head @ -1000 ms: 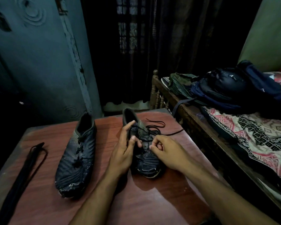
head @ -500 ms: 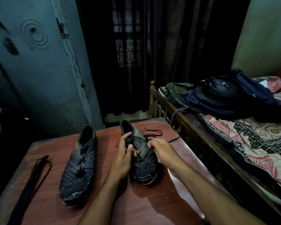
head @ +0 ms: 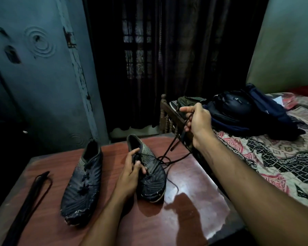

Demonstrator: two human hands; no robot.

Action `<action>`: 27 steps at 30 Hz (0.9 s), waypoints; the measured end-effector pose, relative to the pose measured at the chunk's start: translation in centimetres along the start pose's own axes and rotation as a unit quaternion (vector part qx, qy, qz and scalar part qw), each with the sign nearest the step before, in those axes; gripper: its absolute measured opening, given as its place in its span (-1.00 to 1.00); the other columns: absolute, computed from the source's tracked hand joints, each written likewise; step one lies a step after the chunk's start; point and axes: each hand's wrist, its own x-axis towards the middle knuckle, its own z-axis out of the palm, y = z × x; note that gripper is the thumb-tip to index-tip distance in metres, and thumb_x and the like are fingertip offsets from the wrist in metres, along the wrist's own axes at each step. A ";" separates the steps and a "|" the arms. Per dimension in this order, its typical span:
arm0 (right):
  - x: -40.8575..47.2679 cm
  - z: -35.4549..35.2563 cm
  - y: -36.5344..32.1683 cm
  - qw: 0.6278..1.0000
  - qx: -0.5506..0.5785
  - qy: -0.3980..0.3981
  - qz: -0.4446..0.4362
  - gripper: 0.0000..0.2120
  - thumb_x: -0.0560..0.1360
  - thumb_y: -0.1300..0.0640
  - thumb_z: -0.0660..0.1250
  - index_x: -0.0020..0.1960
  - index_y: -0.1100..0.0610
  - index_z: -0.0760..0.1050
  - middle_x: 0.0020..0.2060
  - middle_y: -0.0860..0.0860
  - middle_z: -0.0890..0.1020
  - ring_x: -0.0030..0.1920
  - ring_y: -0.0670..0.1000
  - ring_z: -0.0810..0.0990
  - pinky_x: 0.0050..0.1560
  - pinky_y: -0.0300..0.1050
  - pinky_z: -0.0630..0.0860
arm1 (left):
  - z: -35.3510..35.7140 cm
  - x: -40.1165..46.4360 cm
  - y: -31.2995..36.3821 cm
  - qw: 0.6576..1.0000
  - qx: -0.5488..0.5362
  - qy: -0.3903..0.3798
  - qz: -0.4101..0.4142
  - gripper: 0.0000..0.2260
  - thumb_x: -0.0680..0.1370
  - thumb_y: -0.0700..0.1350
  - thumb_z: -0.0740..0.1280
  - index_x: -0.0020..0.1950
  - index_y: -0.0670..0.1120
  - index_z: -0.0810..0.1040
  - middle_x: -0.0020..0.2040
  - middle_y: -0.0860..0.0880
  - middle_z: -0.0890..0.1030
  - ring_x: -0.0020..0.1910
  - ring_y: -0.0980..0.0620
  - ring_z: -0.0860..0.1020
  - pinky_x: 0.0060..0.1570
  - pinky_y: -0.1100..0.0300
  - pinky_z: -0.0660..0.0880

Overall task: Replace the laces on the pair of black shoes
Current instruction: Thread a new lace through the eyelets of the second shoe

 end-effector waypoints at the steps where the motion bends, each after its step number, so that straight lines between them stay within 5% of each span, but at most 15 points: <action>1: 0.2 -0.2 0.3 1.000 -0.012 0.013 -0.003 -0.59 0.62 0.11 0.06 -0.14 0.20 0.63 -0.52 -0.09 0.33 -0.54 -0.08 0.23 -0.50 -0.16 0.16 | 0.0 0.1 -0.1 1.000 0.004 -0.002 -0.001 -0.64 0.75 -0.13 0.11 0.46 0.26 0.32 -0.20 -0.05 0.59 0.01 -0.17 0.63 0.33 -0.17 0.48; 9: 1.4 1.5 -0.1 0.988 -0.138 0.002 -0.069 -0.52 0.47 -0.10 0.04 -0.35 0.02 0.67 -0.56 -0.12 0.43 -0.48 -0.01 0.38 -0.40 -0.08 0.27 | -0.1 -0.4 1.2 0.994 -0.100 0.016 -0.045 -0.68 0.74 -0.18 0.14 0.43 0.14 0.39 -0.18 -0.12 0.61 0.09 -0.28 0.63 0.19 0.01 0.54; 12: 0.7 0.6 1.8 0.982 -0.175 -0.018 -0.070 -0.49 0.50 -0.10 0.02 -0.38 -0.02 0.67 -0.60 -0.08 0.43 -0.51 0.00 0.37 -0.40 -0.12 0.26 | -1.1 -0.7 2.3 0.982 -0.172 0.033 -0.071 -0.67 0.68 -0.22 0.27 0.43 0.01 0.44 -0.12 -0.17 0.69 0.00 -0.15 0.67 0.13 -0.03 0.54; 15: -0.4 -1.3 5.0 0.962 -0.261 -0.065 -0.047 -0.50 0.55 -0.06 0.04 -0.33 -0.09 0.69 -0.57 -0.06 0.50 -0.45 0.02 0.43 -0.34 -0.12 0.30 | -2.1 -1.0 4.7 0.977 -0.196 0.035 -0.071 -0.58 0.62 -0.25 0.36 0.45 0.01 0.40 -0.08 -0.11 0.74 -0.06 0.02 0.70 -0.01 0.14 0.60; 17: -1.1 -2.5 7.7 0.930 -0.347 -0.119 -0.016 -0.54 0.61 0.00 0.08 -0.26 -0.01 0.70 -0.45 -0.05 0.58 -0.32 0.09 0.53 -0.24 -0.08 0.39 | -2.8 -1.2 6.6 0.978 -0.200 0.023 -0.056 -0.54 0.59 -0.21 0.36 0.46 0.02 0.38 -0.09 -0.11 0.74 -0.04 0.03 0.70 -0.01 0.18 0.59; 21: -3.2 -4.3 10.8 0.765 -0.608 -0.207 0.046 -0.59 0.60 -0.11 0.16 0.23 0.18 0.47 0.23 0.25 0.54 0.21 0.26 0.56 0.08 0.01 0.47 | -3.8 -1.5 9.5 0.989 -0.145 -0.016 -0.028 -0.44 0.52 -0.10 0.44 0.48 0.07 0.36 -0.03 -0.11 0.71 0.04 -0.01 0.67 0.17 -0.03 0.52; 24: -5.8 -4.0 10.0 0.799 -0.567 -0.196 -0.038 -0.31 0.52 -0.22 0.31 0.52 0.03 0.18 0.43 0.13 0.29 0.35 0.20 0.44 0.21 0.06 0.47 | -4.2 -1.4 11.0 0.995 -0.094 -0.039 -0.008 -0.52 0.57 -0.20 0.44 0.45 0.06 0.41 -0.02 -0.09 0.71 0.11 -0.04 0.67 0.28 -0.11 0.51; 27: -7.9 -2.1 8.8 0.786 -0.505 -0.277 -0.225 -0.38 0.52 -0.18 0.38 0.49 -0.13 0.21 0.24 -0.02 0.32 0.27 0.05 0.38 0.18 0.02 0.47 | -4.2 -1.5 12.8 0.995 -0.021 -0.093 0.037 -0.57 0.59 -0.20 0.43 0.42 0.05 0.46 0.02 -0.16 0.71 0.15 -0.15 0.66 0.33 -0.22 0.50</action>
